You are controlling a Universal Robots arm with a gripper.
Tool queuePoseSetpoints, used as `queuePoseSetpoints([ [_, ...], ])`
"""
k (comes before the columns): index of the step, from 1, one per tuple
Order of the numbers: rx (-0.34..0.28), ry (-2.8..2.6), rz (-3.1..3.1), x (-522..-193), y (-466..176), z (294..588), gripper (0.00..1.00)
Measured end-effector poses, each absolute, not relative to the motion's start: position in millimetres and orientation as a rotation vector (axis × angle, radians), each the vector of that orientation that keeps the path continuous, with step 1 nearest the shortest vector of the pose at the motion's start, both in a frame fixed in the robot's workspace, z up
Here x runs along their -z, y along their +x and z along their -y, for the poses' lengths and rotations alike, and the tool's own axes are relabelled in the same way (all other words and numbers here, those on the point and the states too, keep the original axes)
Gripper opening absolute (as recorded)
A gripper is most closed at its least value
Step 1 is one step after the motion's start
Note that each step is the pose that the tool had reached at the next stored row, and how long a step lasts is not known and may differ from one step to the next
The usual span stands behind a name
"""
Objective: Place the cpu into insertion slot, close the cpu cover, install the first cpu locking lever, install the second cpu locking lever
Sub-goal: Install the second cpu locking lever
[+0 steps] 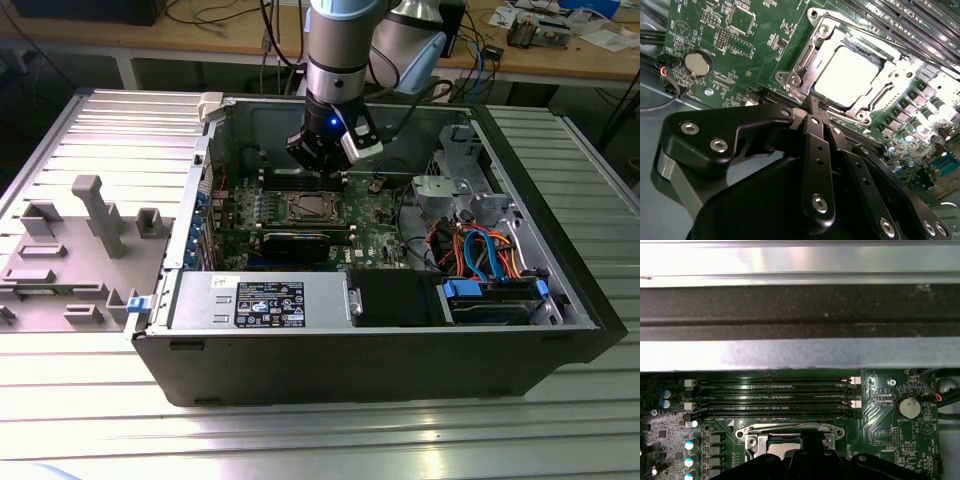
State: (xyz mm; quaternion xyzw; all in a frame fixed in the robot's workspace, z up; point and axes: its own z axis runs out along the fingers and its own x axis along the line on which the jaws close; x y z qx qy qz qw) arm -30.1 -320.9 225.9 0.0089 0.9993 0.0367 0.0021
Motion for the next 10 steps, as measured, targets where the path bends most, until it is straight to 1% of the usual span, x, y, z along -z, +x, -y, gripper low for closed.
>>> queuePoseSetpoints([
  [10,-0.115,0.028,-3.135,-228.2,-30.1,321.0,0.11],
])
